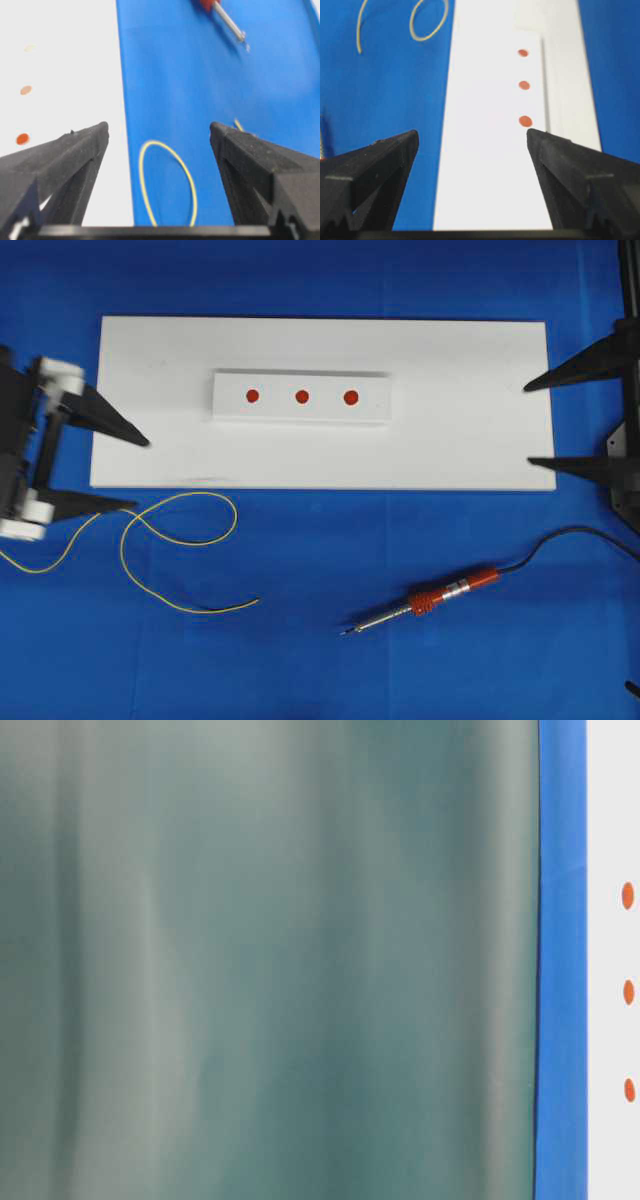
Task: Touch the tip of the soldering iron to the tip of the solder at the mark.
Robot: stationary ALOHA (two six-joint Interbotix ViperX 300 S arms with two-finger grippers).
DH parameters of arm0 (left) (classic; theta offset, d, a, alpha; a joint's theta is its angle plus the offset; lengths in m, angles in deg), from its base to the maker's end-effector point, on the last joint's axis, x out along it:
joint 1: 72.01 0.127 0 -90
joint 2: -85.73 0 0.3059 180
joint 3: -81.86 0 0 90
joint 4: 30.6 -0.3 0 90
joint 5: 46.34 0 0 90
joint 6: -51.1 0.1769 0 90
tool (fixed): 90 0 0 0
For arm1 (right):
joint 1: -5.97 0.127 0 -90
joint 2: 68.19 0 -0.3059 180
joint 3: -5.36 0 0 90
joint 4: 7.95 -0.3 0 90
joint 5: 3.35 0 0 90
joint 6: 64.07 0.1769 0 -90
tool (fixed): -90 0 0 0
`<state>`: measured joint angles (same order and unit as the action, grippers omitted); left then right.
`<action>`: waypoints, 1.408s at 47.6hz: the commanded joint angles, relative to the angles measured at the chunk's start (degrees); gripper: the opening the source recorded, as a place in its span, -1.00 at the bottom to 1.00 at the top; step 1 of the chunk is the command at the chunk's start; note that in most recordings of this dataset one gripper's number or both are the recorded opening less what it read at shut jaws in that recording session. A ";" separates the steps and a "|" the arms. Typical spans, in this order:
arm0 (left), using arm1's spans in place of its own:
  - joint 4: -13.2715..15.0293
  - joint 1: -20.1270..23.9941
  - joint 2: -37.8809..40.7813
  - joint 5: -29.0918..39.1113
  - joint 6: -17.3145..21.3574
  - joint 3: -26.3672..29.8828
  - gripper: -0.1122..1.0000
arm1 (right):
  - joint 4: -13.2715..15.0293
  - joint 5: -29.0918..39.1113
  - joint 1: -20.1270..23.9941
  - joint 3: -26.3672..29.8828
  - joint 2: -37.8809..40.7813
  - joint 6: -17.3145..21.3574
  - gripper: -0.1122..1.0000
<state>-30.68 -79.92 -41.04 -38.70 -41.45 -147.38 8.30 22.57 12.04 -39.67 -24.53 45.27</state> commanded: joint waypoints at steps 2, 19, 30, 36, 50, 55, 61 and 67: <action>-0.18 0.88 -5.10 -0.53 0.18 -2.20 0.58 | 0.44 -0.26 -1.05 -2.02 -2.99 0.18 0.72; -0.18 1.58 -20.83 -1.23 0.18 -13.97 0.58 | -0.26 -5.54 -3.87 -11.95 -8.79 1.41 0.72; -0.18 2.72 -25.49 -2.02 0.18 -18.28 0.58 | -0.35 -12.22 -3.87 -15.21 -8.17 2.99 0.72; -0.18 2.90 -25.66 -2.20 0.18 -18.63 0.58 | -0.35 -12.48 -3.87 -15.56 -7.73 3.34 0.72; -0.18 2.90 -25.75 -2.02 0.26 -18.63 0.58 | -0.35 -12.57 -3.87 -15.73 -7.29 3.43 0.72; -0.18 2.90 -25.75 -2.02 0.26 -18.63 0.58 | -0.35 -12.57 -3.87 -15.82 -7.21 3.43 0.72; -0.18 2.90 -25.75 -2.02 0.26 -18.54 0.58 | -0.44 -12.57 -3.87 -15.82 -7.21 3.43 0.72; -0.18 2.90 -25.84 -1.93 0.26 -18.54 0.58 | -0.44 -12.57 -3.87 -15.82 -7.21 3.43 0.72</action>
<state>-30.68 -77.19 -67.14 -40.37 -41.27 -166.72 7.95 10.53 8.26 -56.19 -32.44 48.61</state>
